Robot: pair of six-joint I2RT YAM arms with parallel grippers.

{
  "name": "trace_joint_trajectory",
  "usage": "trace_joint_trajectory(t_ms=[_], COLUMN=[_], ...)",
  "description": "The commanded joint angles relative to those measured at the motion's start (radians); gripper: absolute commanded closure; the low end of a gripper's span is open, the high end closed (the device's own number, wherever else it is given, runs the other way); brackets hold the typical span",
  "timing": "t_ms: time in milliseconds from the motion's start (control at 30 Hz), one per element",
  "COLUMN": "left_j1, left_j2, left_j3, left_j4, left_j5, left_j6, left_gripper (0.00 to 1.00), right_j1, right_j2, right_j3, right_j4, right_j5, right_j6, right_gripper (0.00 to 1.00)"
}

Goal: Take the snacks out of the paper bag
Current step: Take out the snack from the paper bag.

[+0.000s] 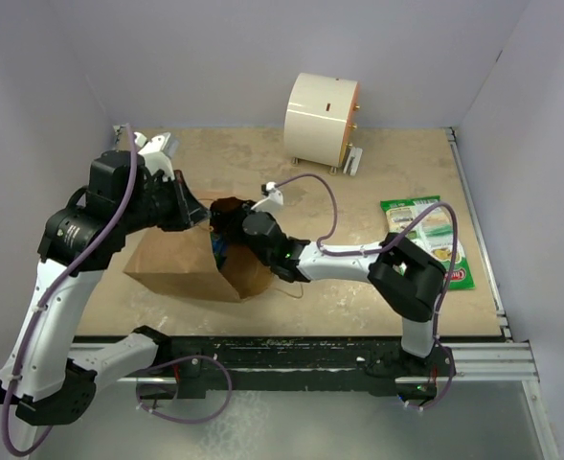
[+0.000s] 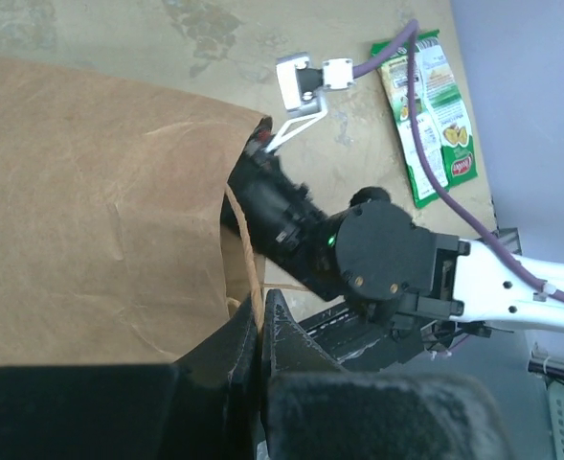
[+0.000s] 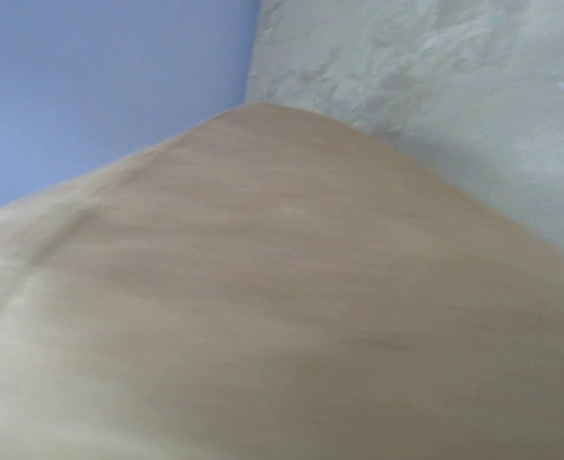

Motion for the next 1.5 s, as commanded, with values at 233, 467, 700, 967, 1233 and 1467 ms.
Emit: trace_joint_trajectory(t_ms=[233, 467, 700, 967, 1233, 1467], left_j1=[-0.004, -0.004, -0.004, -0.005, -0.004, -0.002], left_j2=[0.055, 0.076, 0.033, 0.004, 0.071, 0.21], left_j3=[0.092, 0.084, 0.042, 0.048, 0.1, 0.201], left_j4=[0.077, 0.103, 0.081, -0.02, 0.04, 0.195], left_j5=[0.158, 0.238, 0.218, 0.038, -0.119, -0.038], left_j6=[0.082, 0.076, 0.054, 0.057, 0.089, 0.096], left_gripper=[1.0, 1.0, 1.0, 1.0, 1.0, 1.0], right_j1=[0.073, 0.074, 0.07, 0.024, -0.037, -0.039], right_j2=[0.204, 0.348, 0.466, 0.376, 0.135, -0.083], right_j3=[0.261, 0.39, 0.606, 0.534, 0.282, 0.034], right_j4=[0.103, 0.019, -0.218, -0.166, -0.078, -0.073], right_j5=[0.002, -0.002, 0.015, 0.086, 0.127, 0.135], right_j6=[0.132, 0.233, 0.299, 0.257, 0.083, -0.012], right_gripper=[0.32, 0.33, 0.52, 1.0, 1.0, 1.0])
